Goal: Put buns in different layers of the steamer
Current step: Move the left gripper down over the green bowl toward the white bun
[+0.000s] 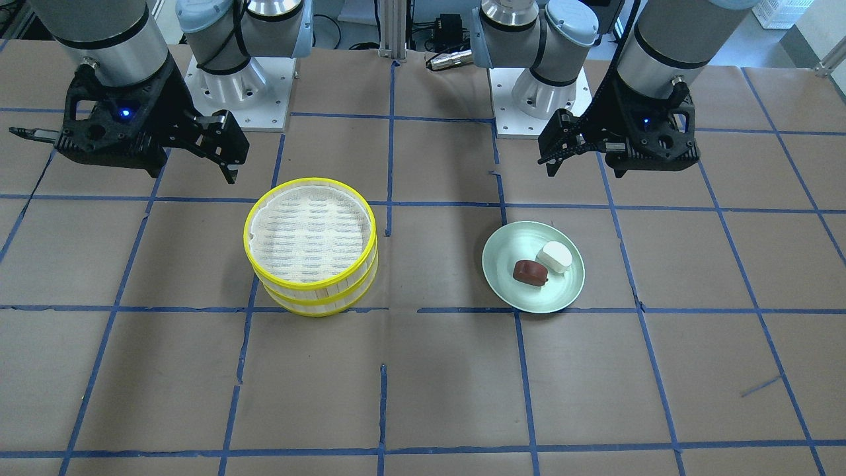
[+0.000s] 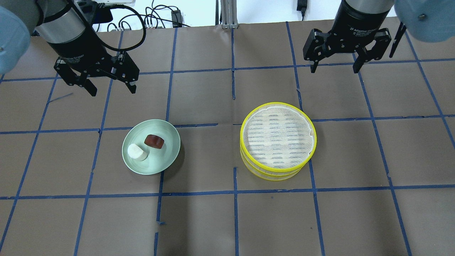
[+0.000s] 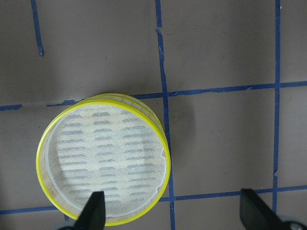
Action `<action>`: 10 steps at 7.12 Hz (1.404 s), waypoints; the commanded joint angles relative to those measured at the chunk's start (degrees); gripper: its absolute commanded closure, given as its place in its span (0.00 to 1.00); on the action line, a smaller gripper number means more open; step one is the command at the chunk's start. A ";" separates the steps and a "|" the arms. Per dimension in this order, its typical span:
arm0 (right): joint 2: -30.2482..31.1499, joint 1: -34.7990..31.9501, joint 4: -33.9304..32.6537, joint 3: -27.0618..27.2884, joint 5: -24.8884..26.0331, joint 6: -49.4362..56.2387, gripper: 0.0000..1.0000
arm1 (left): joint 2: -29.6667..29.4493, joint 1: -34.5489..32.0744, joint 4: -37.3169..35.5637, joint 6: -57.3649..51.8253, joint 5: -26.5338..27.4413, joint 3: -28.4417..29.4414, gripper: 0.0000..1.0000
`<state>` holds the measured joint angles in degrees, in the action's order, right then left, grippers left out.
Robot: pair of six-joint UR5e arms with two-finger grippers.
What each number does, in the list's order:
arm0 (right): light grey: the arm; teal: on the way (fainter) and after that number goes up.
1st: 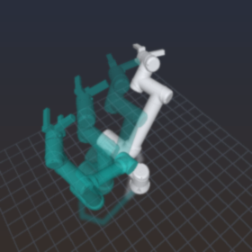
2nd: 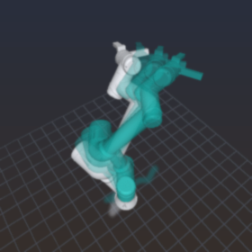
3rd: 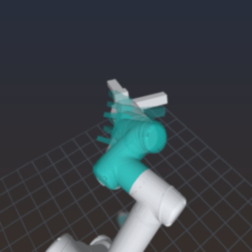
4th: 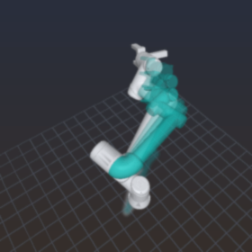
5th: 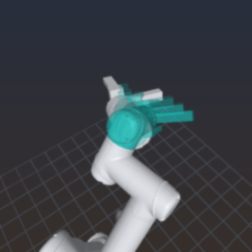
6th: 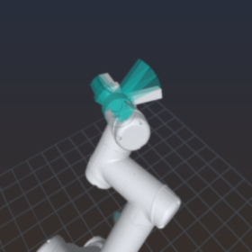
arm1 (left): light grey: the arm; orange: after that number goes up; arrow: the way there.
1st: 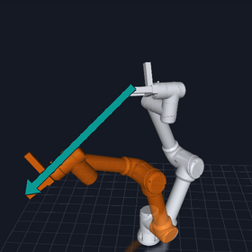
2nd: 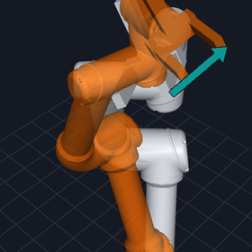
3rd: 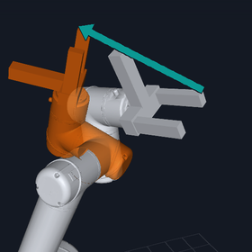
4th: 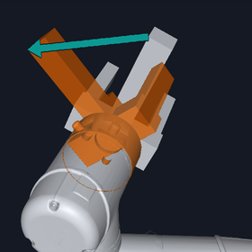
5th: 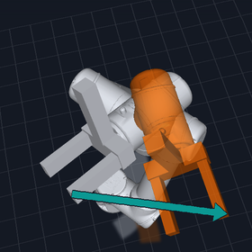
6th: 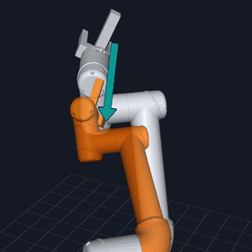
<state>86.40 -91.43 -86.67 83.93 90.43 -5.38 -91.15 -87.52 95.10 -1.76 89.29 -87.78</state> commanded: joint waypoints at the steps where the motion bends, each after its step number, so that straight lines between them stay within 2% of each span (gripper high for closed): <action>1: -0.01 -0.15 0.10 0.00 0.01 -0.16 0.00 | 0.27 0.06 0.00 0.00 0.18 -0.20 0.00; 4: -0.09 -1.47 -0.07 0.27 0.19 0.02 0.00 | 0.54 1.03 0.70 -0.96 0.53 -0.55 0.00; 7: -0.09 -1.47 0.28 0.36 0.45 0.02 0.00 | 0.72 1.91 -0.78 -1.41 0.10 -7.64 0.00; 10: -0.09 -1.47 0.10 2.28 0.98 0.11 0.00 | -1.12 2.17 -16.55 -5.87 0.62 -19.14 0.00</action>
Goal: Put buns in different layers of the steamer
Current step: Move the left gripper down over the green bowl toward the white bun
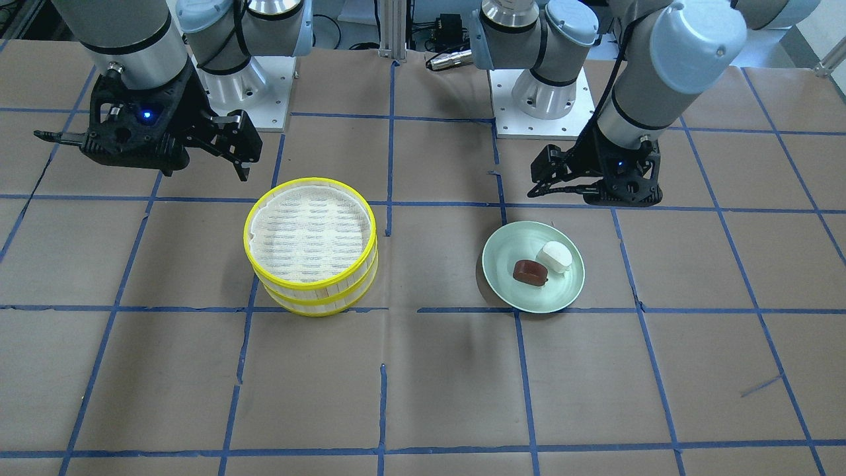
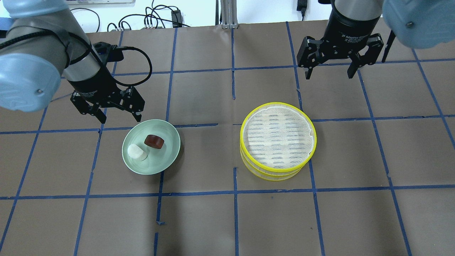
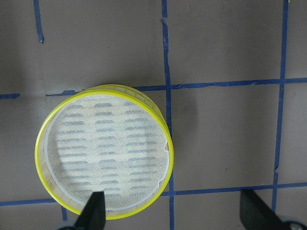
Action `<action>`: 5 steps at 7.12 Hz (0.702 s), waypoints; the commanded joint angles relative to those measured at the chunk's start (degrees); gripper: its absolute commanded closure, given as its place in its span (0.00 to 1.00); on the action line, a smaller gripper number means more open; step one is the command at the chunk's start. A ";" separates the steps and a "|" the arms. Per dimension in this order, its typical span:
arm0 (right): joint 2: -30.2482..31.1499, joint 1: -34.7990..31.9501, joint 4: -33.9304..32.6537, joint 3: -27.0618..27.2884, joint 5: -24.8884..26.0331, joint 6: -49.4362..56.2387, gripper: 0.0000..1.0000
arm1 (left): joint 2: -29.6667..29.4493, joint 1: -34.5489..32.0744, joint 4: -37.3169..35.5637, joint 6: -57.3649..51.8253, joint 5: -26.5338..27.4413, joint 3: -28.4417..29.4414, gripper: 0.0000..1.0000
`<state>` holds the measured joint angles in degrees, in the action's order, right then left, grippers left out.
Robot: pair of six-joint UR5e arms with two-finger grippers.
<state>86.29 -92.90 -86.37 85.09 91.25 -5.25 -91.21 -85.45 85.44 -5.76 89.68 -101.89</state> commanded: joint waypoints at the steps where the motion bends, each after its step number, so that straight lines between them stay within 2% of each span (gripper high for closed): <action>1: 0.28 0.17 -0.29 1.91 0.25 0.06 0.00 | -2.64 0.19 -13.22 -5.80 2.40 -8.21 0.00; 2: 0.28 0.17 -0.38 2.27 0.16 -0.11 0.00 | -4.92 0.19 -16.85 -11.58 5.64 -9.89 0.01; 3: 0.20 -0.09 -0.90 3.57 -0.80 -0.72 0.01 | -6.60 0.19 -17.84 -14.77 5.85 -11.48 0.02; 5: -0.16 -1.92 -10.44 11.10 -1.07 -1.61 0.03 | -9.06 0.28 -22.13 -20.48 5.85 -13.42 0.03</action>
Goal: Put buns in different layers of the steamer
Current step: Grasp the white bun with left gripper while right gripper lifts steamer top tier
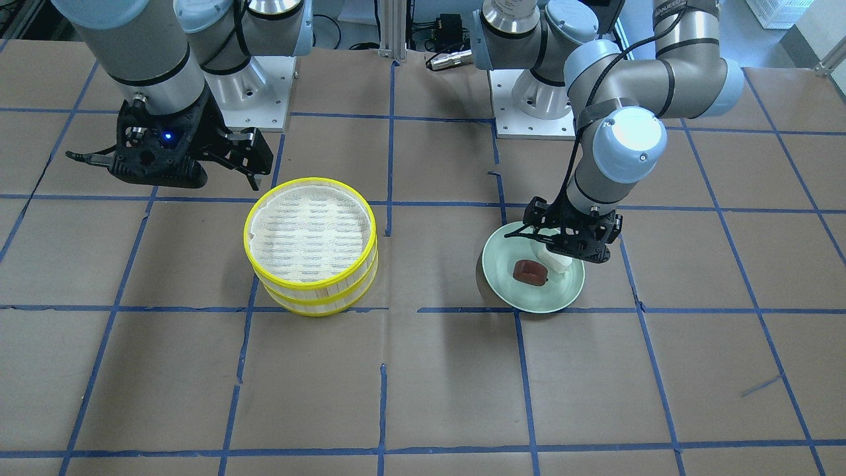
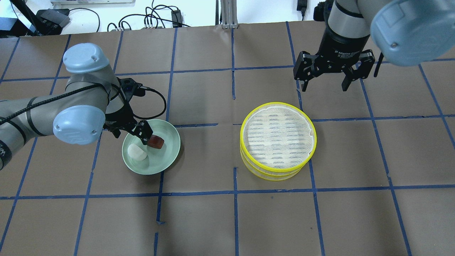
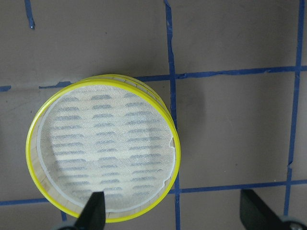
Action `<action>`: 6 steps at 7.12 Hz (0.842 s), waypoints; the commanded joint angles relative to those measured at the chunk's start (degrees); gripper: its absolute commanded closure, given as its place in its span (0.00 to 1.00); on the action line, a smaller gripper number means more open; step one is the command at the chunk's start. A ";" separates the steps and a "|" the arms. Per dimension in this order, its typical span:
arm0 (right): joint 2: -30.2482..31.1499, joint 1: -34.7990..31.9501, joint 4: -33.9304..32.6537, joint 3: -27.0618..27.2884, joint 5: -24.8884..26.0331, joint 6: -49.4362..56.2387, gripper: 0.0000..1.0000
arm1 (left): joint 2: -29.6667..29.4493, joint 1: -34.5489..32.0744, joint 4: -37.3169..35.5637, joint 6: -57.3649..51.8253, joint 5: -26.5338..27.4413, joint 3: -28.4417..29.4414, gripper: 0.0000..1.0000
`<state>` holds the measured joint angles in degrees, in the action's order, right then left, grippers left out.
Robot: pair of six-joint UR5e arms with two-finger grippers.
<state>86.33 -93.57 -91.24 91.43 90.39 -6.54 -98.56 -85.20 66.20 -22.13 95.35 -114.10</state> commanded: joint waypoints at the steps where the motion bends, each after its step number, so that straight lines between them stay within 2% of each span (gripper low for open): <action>1: -0.55 -1.44 -13.71 10.38 0.66 0.03 0.03 | -2.76 0.03 -3.96 -12.24 -0.17 -1.21 0.01; 3: -1.34 -0.22 -20.44 15.25 -0.03 3.54 0.05 | -2.86 0.03 -4.24 -12.67 -0.08 -3.13 0.00; 6: -2.13 4.01 -21.26 19.47 0.05 6.62 0.13 | -3.91 0.03 -5.38 -13.29 0.27 -3.58 0.00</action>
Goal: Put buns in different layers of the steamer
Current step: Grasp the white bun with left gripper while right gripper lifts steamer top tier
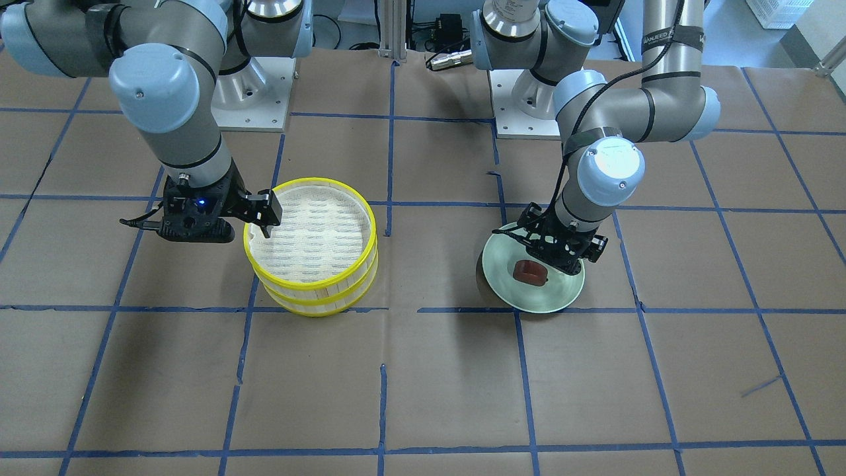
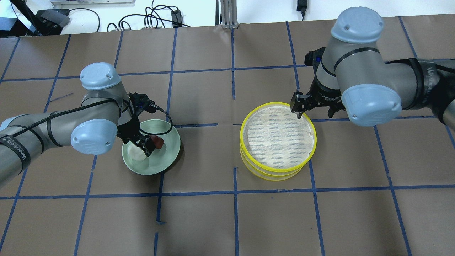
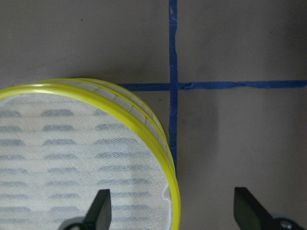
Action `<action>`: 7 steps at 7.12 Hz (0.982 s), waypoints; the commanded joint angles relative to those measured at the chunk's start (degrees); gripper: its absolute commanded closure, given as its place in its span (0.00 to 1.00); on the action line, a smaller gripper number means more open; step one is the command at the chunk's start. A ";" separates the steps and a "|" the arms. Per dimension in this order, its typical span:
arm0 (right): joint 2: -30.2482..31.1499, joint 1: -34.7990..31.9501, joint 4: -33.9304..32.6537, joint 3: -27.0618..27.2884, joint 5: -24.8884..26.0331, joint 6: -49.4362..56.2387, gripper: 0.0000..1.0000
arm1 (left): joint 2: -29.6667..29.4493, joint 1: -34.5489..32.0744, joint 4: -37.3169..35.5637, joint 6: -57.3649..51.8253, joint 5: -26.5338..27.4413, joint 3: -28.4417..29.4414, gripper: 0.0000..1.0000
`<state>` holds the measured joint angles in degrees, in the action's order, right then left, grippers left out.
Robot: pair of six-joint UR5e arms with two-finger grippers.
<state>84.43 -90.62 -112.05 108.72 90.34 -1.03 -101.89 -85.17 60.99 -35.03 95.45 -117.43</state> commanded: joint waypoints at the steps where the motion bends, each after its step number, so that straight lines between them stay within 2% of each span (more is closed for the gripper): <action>1: -1.27 1.06 -2.62 3.50 0.02 1.03 0.14 | -1.11 0.00 -0.34 -0.39 0.09 -0.60 0.00; 2: -2.67 0.97 -4.12 4.12 0.02 1.03 0.23 | -1.20 0.00 -0.51 -0.48 0.17 -0.61 0.01; 4: -2.77 0.88 -3.53 4.13 -0.07 1.03 0.77 | -2.86 0.09 -2.00 -0.21 0.08 -0.52 0.08; 5: -2.69 0.88 -3.44 4.04 -0.16 0.94 0.92 | -3.66 0.09 -3.14 -0.21 0.17 -0.69 0.19; 6: -2.60 0.79 -3.52 4.04 -0.16 0.94 0.95 | -3.58 0.09 -3.24 -0.21 0.26 -0.69 0.36; 7: -2.42 0.71 -3.52 3.95 -0.16 0.85 0.95 | -3.40 0.00 -3.24 -0.04 1.65 -0.61 0.75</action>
<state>81.85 -89.82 -115.57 112.75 90.19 -0.11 -105.30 -85.10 57.94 -35.20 96.03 -118.08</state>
